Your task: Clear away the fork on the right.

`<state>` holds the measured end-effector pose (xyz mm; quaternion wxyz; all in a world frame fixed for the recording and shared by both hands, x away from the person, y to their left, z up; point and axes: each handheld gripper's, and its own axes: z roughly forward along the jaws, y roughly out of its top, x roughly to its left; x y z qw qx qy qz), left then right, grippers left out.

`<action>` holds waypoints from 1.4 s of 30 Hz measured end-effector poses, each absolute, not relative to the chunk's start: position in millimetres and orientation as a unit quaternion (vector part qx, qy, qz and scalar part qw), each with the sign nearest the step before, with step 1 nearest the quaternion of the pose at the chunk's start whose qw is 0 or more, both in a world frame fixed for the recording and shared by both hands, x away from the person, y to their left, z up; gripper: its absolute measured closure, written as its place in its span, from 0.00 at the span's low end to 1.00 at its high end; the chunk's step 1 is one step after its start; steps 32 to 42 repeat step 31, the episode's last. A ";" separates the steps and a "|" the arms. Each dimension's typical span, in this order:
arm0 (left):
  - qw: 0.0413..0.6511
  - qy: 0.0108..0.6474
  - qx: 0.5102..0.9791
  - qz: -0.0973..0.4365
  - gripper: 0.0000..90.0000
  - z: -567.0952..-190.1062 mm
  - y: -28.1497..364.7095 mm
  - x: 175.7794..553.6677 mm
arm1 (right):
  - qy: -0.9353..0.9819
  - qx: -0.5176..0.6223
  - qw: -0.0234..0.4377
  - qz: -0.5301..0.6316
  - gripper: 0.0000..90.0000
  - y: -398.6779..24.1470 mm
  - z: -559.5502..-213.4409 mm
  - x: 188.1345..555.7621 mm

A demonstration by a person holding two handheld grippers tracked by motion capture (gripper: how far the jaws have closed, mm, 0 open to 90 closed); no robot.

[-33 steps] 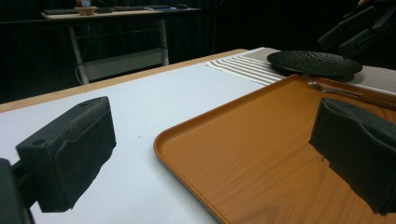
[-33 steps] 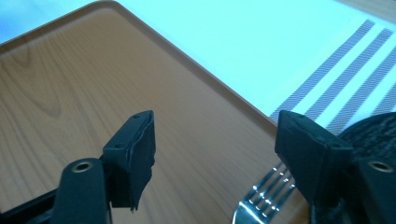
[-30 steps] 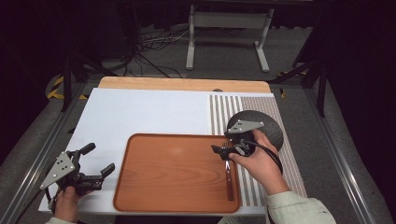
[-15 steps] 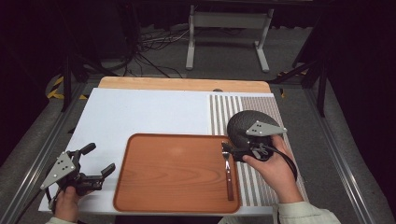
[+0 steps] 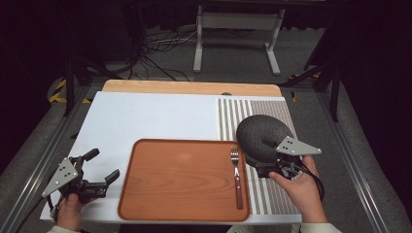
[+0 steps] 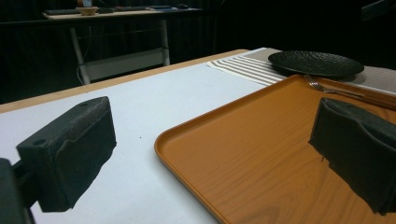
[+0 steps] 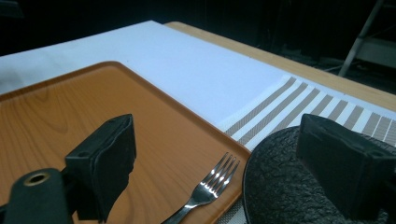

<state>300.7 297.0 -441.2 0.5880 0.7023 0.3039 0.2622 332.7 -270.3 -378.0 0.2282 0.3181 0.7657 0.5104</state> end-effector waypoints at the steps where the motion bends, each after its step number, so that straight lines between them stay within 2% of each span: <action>1: 0.588 0.304 0.703 0.262 0.01 -441.2 297.0 300.7 | 0.760 0.320 0.232 0.516 0.15 -272.6 -379.5 331.5; 21: 0.591 0.306 0.699 0.261 0.01 -441.7 299.2 301.2 | 0.734 0.313 0.256 0.546 0.09 -308.7 -422.7 328.4; 30: 0.593 0.306 0.698 0.259 0.01 -441.8 301.0 301.4 | 0.734 0.328 0.247 0.541 0.09 -318.0 -443.5 322.9; 42: 0.593 0.306 0.698 0.259 0.01 -441.7 301.2 301.4 | 0.735 0.330 0.246 0.539 0.09 -318.2 -444.1 322.6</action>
